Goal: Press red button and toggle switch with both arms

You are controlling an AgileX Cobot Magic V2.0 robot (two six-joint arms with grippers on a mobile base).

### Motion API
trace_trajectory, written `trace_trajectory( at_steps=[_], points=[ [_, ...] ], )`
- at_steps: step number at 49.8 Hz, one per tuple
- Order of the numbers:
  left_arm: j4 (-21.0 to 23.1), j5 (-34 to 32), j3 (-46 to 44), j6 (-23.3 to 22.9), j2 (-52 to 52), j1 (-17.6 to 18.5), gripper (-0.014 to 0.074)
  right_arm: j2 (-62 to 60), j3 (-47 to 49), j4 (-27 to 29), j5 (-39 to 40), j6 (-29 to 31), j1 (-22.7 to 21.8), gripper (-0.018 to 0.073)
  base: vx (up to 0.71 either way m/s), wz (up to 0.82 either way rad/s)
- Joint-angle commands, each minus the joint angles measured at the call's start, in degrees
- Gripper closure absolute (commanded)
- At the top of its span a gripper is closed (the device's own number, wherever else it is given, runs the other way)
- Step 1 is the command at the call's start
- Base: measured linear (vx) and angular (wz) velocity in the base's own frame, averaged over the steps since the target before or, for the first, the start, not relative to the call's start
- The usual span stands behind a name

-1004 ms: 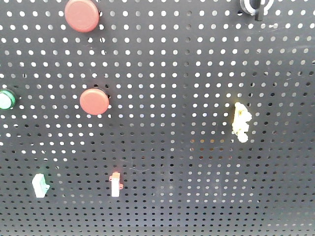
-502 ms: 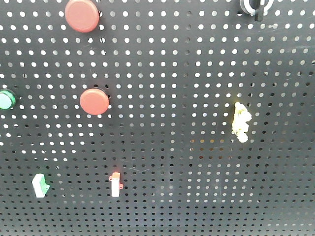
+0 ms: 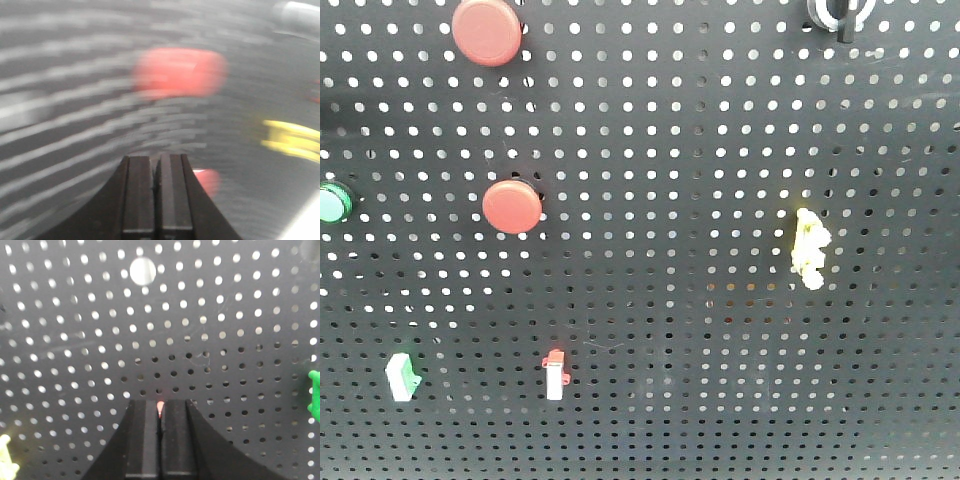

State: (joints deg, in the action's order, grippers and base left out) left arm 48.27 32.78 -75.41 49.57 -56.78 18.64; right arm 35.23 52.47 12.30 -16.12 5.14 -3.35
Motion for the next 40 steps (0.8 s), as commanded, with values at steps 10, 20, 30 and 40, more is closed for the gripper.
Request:
trace_trajectory(
  at_steps=[10,20,30,40],
  points=[
    [8.08,-3.76,-10.93,5.26,-8.34,2.75,0.0595,0.62,1.95,-0.05,4.09,0.74,-0.17,0.0562,0.00,0.00],
    [8.45,-3.70,-15.87,4.36,-11.58,2.75,0.0595,1.01,1.95,-0.08,4.07,0.73,-0.17,0.0562,0.00,0.00],
    [8.40,-4.67,-16.78,3.33,-13.80,2.75,0.0595,1.00,1.95,-0.08,4.18,0.73,-0.17,0.0562,0.00,0.00],
    [8.40,-6.55,-16.78,3.33,-15.53,2.75,0.0595,1.00,1.95,-0.20,4.15,0.73,-0.17,0.0562,0.00,0.00]
  ],
)
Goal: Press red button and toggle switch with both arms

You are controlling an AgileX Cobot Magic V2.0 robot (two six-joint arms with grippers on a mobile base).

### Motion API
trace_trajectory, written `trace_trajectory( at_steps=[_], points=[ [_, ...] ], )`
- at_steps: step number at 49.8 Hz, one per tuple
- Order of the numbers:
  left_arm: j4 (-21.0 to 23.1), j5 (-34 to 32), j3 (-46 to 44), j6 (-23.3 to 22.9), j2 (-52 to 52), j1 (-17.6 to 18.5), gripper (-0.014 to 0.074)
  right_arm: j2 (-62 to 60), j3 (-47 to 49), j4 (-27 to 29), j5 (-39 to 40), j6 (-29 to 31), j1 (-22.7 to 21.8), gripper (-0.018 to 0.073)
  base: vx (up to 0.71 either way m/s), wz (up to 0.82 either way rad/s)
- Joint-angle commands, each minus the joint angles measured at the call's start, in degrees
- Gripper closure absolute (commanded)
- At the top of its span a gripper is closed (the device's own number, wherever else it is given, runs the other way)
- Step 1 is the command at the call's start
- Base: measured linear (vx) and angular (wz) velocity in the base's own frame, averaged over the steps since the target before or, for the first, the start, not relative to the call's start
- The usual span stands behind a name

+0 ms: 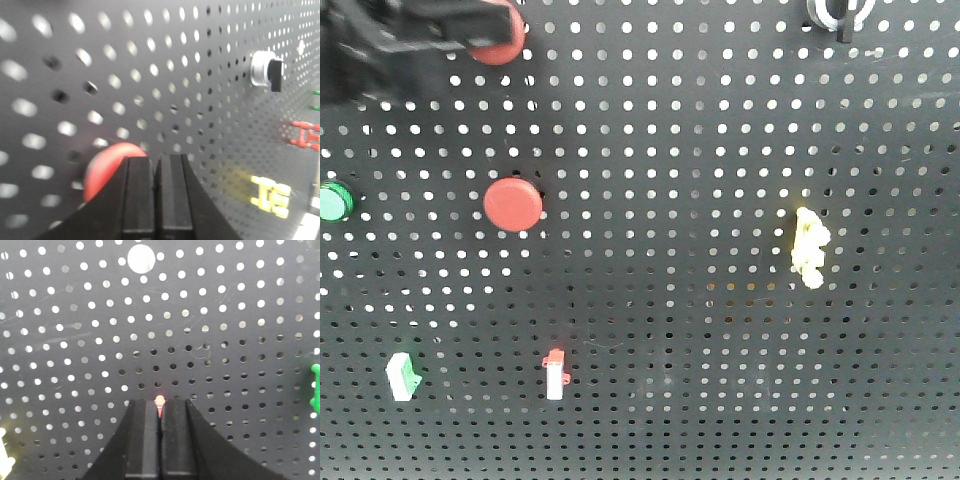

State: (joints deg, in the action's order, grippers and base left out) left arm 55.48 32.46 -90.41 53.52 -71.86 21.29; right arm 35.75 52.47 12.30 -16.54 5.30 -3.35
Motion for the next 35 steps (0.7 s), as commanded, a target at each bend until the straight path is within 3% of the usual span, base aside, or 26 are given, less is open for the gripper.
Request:
trace_trajectory(
  at_steps=[1,16,25,30,35],
  points=[
    [1.18,-6.58,-1.78,-0.62,-0.62,0.09,0.0595,0.48,1.95,-0.20,4.57,0.57,-0.17,0.0562,0.00,0.00],
    [0.62,-3.03,-1.78,-0.42,1.91,0.09,0.0595,0.48,1.95,-0.20,3.64,4.10,-0.23,0.0562,0.00,0.00],
    [-1.45,-2.86,0.42,-0.54,7.86,0.09,0.0595,0.41,1.95,1.11,-1.42,12.17,-0.16,0.0562,0.00,0.00],
    [-3.12,-4.62,5.45,-0.54,12.14,0.09,0.0595,0.29,2.27,5.32,-4.17,16.13,-0.16,0.0562,0.00,0.00],
    [-3.51,-6.07,13.90,-0.64,17.13,0.09,0.0595,0.43,2.77,14.71,-5.81,21.26,-0.16,0.0562,0.00,0.00]
  ],
)
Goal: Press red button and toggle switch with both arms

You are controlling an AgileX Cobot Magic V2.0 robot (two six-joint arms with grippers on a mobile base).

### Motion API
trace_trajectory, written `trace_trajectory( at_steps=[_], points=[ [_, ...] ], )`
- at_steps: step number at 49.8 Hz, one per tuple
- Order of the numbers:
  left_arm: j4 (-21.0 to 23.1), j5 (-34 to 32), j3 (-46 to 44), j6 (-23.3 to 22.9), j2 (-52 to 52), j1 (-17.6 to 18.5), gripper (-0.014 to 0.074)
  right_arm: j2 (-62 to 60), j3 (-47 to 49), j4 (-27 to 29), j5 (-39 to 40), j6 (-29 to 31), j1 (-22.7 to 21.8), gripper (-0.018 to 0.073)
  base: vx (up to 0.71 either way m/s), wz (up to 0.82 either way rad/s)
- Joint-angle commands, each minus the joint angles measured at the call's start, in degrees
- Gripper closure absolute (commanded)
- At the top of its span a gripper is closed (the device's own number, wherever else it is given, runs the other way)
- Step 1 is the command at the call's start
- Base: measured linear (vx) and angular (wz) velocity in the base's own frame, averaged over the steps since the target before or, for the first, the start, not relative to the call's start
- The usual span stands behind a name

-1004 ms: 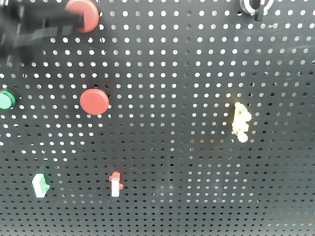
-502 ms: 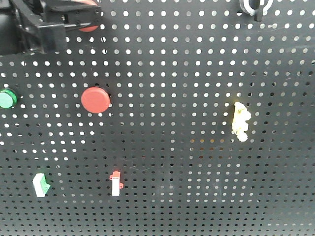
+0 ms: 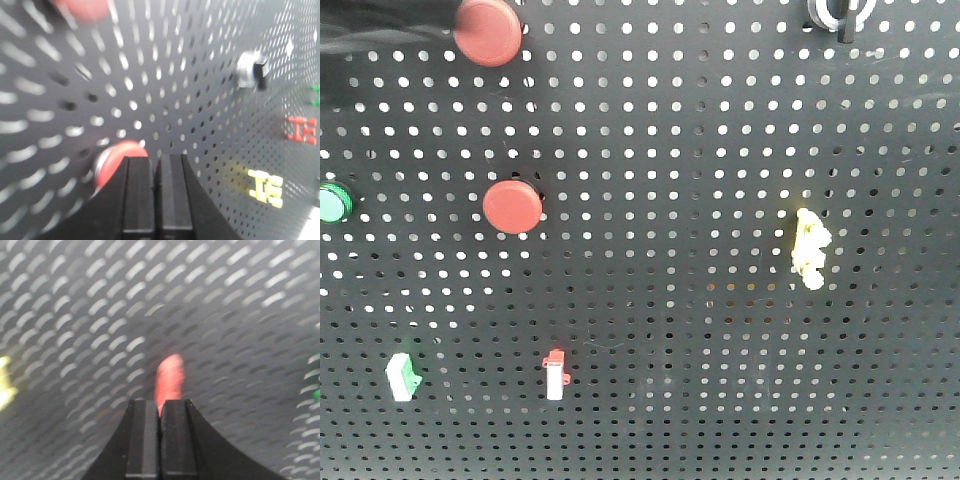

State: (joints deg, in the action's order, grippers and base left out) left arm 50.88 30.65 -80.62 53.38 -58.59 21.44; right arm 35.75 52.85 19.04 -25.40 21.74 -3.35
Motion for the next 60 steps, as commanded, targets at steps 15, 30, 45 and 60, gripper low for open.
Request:
trace_trajectory(
  at_steps=[15,30,45,60],
  points=[
    [1.30,-10.91,27.02,-3.77,16.94,-0.06,0.0595,4.88,2.41,50.83,-7.03,42.21,-0.16,0.0562,0.00,0.00],
    [1.30,-12.51,34.22,-7.58,21.99,-0.06,0.0595,16.73,15.10,65.61,-18.99,46.95,-0.12,0.0562,0.00,0.00],
    [1.30,-12.77,34.22,-9.54,22.11,-0.06,0.0595,26.85,26.75,60.22,-15.88,42.10,11.86,0.0562,0.00,0.00],
    [1.55,-12.35,34.22,-10.41,22.11,-0.06,0.0595,29.42,27.18,54.38,4.50,42.11,22.35,0.0562,0.00,0.00]
  ],
)
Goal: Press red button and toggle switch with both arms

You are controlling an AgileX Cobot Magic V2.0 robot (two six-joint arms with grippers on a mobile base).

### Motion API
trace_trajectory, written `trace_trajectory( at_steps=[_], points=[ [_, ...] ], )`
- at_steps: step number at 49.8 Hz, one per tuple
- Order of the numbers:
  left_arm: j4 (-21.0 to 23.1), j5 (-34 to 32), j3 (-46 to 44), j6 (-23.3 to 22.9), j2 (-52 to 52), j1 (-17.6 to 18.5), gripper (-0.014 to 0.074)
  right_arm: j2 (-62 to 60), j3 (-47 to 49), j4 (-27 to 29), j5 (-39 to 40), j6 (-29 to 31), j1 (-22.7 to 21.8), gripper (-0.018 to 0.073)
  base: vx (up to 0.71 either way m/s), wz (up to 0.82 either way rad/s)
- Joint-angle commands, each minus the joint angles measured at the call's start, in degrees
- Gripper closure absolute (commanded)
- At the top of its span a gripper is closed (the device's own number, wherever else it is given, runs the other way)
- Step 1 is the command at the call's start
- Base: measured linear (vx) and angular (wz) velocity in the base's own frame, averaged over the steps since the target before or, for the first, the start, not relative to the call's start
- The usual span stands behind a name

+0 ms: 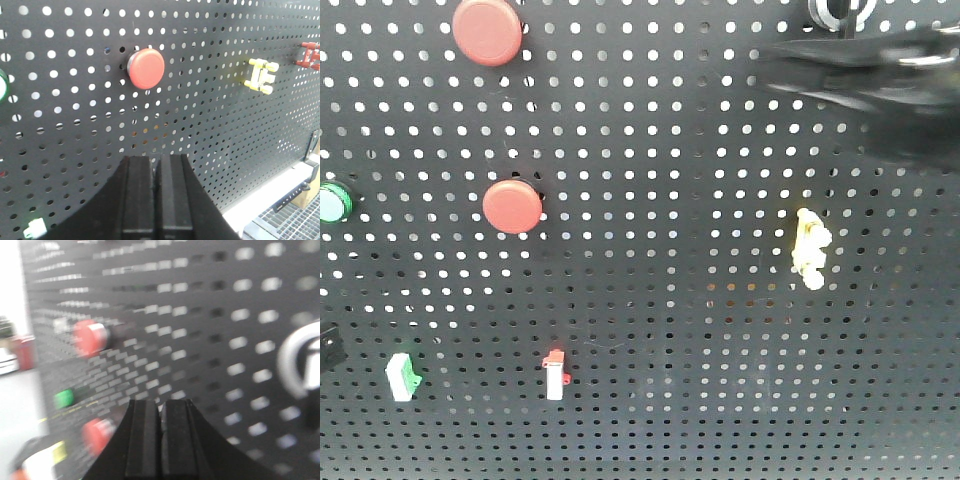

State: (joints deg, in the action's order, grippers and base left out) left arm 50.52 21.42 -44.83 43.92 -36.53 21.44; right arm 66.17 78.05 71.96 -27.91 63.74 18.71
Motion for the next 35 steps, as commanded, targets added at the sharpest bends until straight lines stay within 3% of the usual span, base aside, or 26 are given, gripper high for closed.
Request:
trace_trajectory(
  at_steps=[1,24,35],
  points=[
    [1.92,-3.13,-1.57,-1.06,0.05,-0.06,0.0595,-1.00,1.99,1.45,7.65,0.11,0.29,0.0562,0.00,0.00],
    [1.67,-3.07,-1.57,-1.08,0.05,-0.06,0.0595,-0.18,1.99,-0.60,14.68,0.72,0.29,0.0562,0.00,0.00],
    [1.67,-2.88,-1.57,-1.08,0.05,-0.06,0.0595,-0.34,1.99,-8.44,15.43,0.05,0.08,0.0562,0.00,0.00]
  ],
)
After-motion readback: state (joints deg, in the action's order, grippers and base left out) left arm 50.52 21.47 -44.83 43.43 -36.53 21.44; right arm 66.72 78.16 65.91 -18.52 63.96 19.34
